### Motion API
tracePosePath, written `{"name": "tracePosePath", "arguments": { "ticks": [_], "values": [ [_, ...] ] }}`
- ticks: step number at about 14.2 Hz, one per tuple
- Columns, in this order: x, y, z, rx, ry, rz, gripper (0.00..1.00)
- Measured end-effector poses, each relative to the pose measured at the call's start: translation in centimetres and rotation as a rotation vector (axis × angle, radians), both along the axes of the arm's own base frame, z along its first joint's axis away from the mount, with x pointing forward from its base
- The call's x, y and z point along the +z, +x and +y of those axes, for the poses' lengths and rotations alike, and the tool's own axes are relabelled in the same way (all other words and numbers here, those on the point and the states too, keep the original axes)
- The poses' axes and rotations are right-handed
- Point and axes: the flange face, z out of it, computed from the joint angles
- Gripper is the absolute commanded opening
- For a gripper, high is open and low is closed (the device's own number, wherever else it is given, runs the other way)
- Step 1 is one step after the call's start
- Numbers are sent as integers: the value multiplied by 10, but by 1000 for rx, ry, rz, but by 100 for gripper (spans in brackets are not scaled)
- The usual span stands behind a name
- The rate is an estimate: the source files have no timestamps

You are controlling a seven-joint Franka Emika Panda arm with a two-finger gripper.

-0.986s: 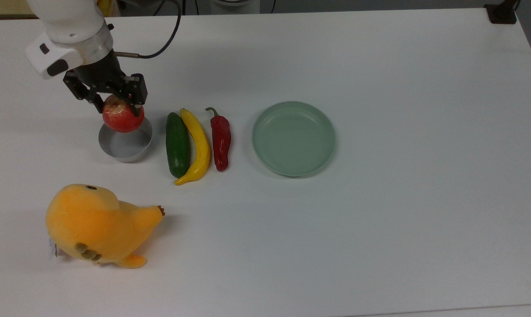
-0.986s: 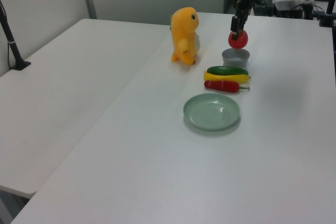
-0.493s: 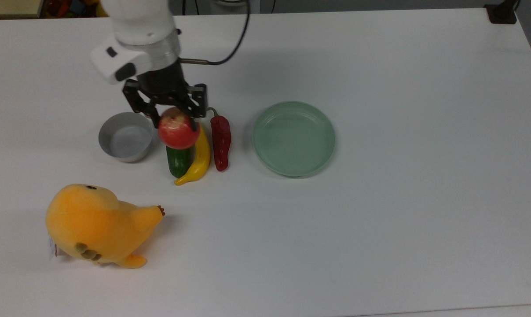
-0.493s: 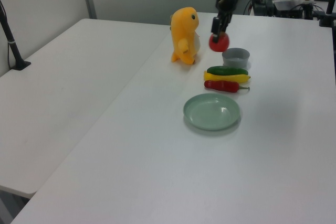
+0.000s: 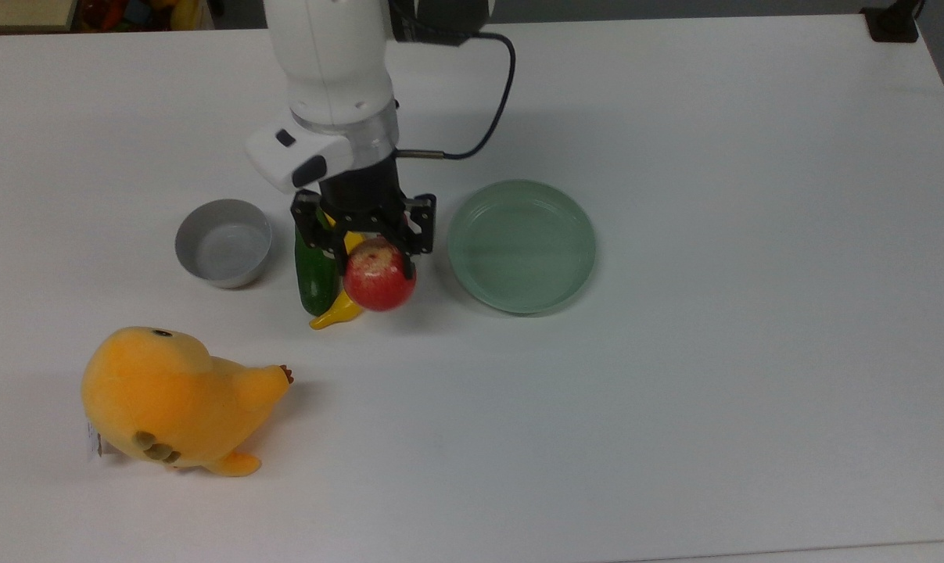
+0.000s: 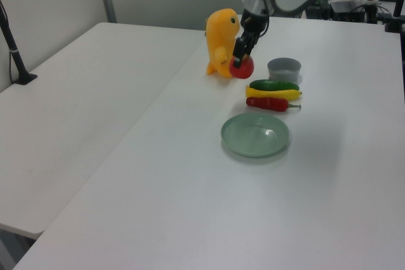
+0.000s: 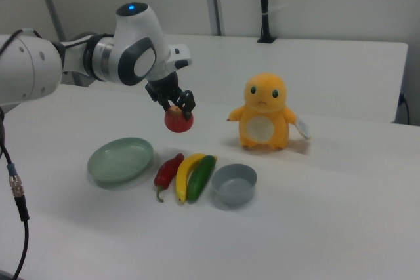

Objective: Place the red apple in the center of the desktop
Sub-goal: 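Carry the apple over the vegetables and lower it beside the plate, then open the gripper to release the apple on the table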

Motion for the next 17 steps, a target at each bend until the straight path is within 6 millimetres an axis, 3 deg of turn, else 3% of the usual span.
{"name": "tracePosePath", "arguments": {
  "ticks": [5, 9, 13, 14, 15, 17],
  "values": [
    [-49, 12, 31, 37, 2, -16, 52],
    [-77, 13, 43, 52, 0, 10, 56],
    [-95, 15, 43, 51, -1, 21, 79],
    [-95, 16, 43, 51, 0, 16, 93],
    [-95, 16, 43, 51, 0, 15, 100],
    [-97, 15, 45, 55, -1, 18, 100]
  ]
}}
